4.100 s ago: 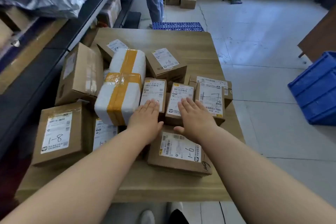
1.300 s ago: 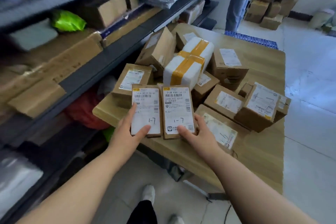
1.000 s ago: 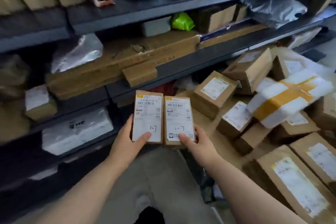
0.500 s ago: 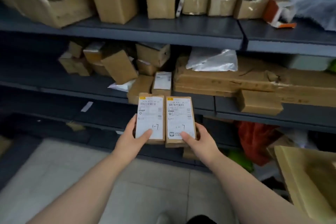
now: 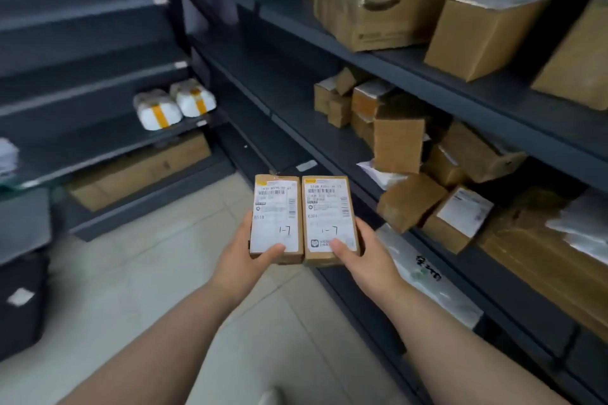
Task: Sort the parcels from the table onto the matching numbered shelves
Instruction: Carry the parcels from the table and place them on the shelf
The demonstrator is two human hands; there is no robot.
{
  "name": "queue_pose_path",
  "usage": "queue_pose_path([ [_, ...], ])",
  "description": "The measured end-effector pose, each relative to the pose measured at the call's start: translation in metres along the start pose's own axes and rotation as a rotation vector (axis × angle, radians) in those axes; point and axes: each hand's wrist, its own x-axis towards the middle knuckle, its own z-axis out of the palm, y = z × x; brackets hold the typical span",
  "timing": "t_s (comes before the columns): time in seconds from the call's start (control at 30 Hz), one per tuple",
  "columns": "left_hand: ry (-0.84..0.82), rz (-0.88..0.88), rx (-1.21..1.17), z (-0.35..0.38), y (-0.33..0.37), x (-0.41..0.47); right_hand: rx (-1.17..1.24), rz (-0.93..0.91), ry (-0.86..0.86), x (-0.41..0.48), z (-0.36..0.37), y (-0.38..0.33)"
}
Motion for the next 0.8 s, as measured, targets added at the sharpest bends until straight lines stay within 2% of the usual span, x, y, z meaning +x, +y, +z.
queue_pose_path([
  [0.17, 0.182, -0.015, 0.000, -0.044, -0.013, 0.005, -0.066, -0.143, -0.209, 0.041, 0.037, -0.040],
  [0.4, 0.367, -0.055, -0.011, -0.132, -0.061, 0.041, -0.120, -0.226, -0.452, 0.107, 0.134, -0.090],
  [0.53, 0.424, -0.085, 0.012, -0.190, -0.090, 0.076, -0.151, -0.263, -0.524, 0.147, 0.196, -0.124],
  [0.8, 0.469, -0.107, 0.065, -0.291, -0.134, 0.145, -0.142, -0.276, -0.557, 0.210, 0.297, -0.179],
])
